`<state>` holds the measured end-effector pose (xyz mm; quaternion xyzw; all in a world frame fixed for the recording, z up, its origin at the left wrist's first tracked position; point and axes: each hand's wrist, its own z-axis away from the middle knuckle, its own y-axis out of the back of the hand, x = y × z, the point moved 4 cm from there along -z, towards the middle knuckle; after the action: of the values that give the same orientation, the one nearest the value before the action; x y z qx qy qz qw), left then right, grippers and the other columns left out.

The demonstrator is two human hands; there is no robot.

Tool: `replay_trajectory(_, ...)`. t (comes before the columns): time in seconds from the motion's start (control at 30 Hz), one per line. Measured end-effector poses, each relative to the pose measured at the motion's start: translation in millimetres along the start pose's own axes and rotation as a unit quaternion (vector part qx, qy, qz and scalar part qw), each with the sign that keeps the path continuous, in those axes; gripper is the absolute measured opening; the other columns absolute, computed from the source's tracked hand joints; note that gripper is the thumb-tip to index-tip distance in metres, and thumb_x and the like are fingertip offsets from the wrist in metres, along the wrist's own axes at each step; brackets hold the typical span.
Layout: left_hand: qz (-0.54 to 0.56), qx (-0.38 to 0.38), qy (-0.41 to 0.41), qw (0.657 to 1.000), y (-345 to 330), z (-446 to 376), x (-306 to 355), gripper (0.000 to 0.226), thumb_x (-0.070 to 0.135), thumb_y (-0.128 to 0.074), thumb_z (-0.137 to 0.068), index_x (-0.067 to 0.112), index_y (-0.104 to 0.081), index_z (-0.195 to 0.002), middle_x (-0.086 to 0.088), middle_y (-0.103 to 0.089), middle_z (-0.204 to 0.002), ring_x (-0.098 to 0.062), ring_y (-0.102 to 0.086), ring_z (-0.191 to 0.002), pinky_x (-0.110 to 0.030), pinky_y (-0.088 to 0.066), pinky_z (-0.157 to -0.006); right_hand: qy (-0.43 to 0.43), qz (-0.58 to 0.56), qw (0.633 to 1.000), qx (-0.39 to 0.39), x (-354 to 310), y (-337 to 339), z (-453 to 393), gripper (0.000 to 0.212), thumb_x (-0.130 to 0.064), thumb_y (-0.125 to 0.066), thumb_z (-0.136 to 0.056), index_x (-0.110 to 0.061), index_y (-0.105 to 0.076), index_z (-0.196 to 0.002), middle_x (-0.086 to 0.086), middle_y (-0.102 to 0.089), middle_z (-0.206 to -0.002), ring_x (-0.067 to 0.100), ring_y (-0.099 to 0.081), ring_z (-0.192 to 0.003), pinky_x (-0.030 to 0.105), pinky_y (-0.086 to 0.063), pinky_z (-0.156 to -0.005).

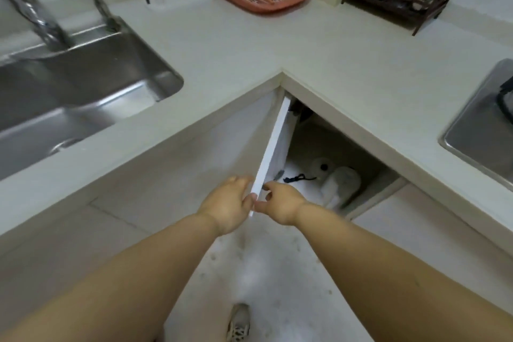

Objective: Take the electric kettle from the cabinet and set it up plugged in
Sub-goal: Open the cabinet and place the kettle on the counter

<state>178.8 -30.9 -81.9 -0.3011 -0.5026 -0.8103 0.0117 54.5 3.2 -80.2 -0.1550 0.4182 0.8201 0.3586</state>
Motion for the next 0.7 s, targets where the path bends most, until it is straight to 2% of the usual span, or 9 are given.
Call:
replay_trajectory(0.1,-0.023,0.044,0.050,0.998,20,13,-37,0.035,0.032,-0.045,-0.093,0.024,-0.051,-0.126,-0.003,-0.055,-0.122,-0.024,-0.059,-0.103,-0.031,-0.048,-0.085,0.017,0.006,1.000,-0.025,-30,-20,-14,0.074,-0.046,-0.061,-0.084,-0.023,-0.027,-0.146,0.006,-0.047,-0.143,0.026,-0.050,-0.125,0.025,-0.039,-0.087)
replay_trajectory(0.2,-0.091,0.080,0.077,0.990,38,20,-64,0.044,0.024,-0.045,-0.092,0.022,-0.043,-0.136,-0.003,-0.048,-0.123,-0.026,-0.052,-0.110,-0.031,-0.044,-0.082,0.024,0.037,0.998,-0.050,-52,-26,-24,0.081,-0.029,-0.058,-0.089,-0.033,-0.005,-0.151,0.008,-0.040,-0.148,0.028,-0.047,-0.126,0.030,-0.041,-0.096)
replay_trajectory(0.3,-0.119,0.113,0.091,0.982,57,17,-81,0.040,0.011,-0.042,-0.091,0.014,-0.045,-0.131,-0.010,-0.047,-0.120,-0.030,-0.046,-0.112,-0.035,-0.043,-0.088,0.044,0.058,0.996,-0.046,-75,-24,-35,0.083,-0.016,-0.052,-0.090,-0.036,0.002,-0.150,0.011,-0.048,-0.139,0.030,-0.054,-0.113,0.030,-0.044,-0.088)
replay_trajectory(0.37,-0.110,0.109,0.106,0.982,65,15,-86,0.030,0.007,-0.040,-0.091,0.006,-0.047,-0.120,-0.013,-0.046,-0.117,-0.032,-0.045,-0.111,-0.040,-0.044,-0.092,0.047,0.072,0.995,-0.042,-82,-22,-41,0.082,-0.012,-0.048,-0.091,-0.036,0.003,-0.150,0.013,-0.052,-0.132,0.029,-0.057,-0.105,0.030,-0.045,-0.083)
replay_trajectory(0.43,-0.141,0.083,0.123,0.979,68,13,-85,0.031,0.001,-0.041,-0.086,0.006,-0.045,-0.117,-0.012,-0.041,-0.118,-0.032,-0.044,-0.110,-0.039,-0.045,-0.089,0.043,0.091,0.994,-0.049,-82,-20,-43,0.079,-0.011,-0.046,-0.091,-0.034,0.001,-0.150,0.014,-0.053,-0.129,0.028,-0.058,-0.100,0.031,-0.046,-0.082)
replay_trajectory(0.57,-0.178,0.038,0.153,0.971,80,2,-79,0.023,0.001,-0.044,-0.083,0.005,-0.052,-0.105,-0.012,-0.042,-0.120,-0.032,-0.047,-0.109,-0.037,-0.044,-0.080,0.020,0.123,0.991,-0.057,-68,-11,-41,0.074,-0.017,-0.050,-0.091,-0.028,-0.009,-0.151,0.012,-0.043,-0.146,0.031,-0.050,-0.123,0.033,-0.044,-0.098)
replay_trajectory(0.63,-0.181,0.023,0.122,0.976,82,-8,-70,0.023,0.007,-0.045,-0.087,0.006,-0.052,-0.109,-0.011,-0.043,-0.121,-0.032,-0.050,-0.107,-0.037,-0.045,-0.082,0.001,0.117,0.992,-0.046,-52,0,-39,0.071,-0.021,-0.052,-0.091,-0.025,-0.014,-0.151,0.011,-0.038,-0.150,0.030,-0.043,-0.133,0.034,-0.038,-0.106)
replay_trajectory(0.7,-0.180,0.002,0.071,0.981,75,-21,-58,0.032,0.011,-0.046,-0.088,0.009,-0.051,-0.120,-0.008,-0.043,-0.125,-0.030,-0.052,-0.109,-0.037,-0.048,-0.086,-0.024,0.103,0.994,-0.040,-31,12,-34,0.066,-0.026,-0.054,-0.091,-0.023,-0.022,-0.149,0.009,-0.039,-0.150,0.028,-0.042,-0.134,0.034,-0.036,-0.108)
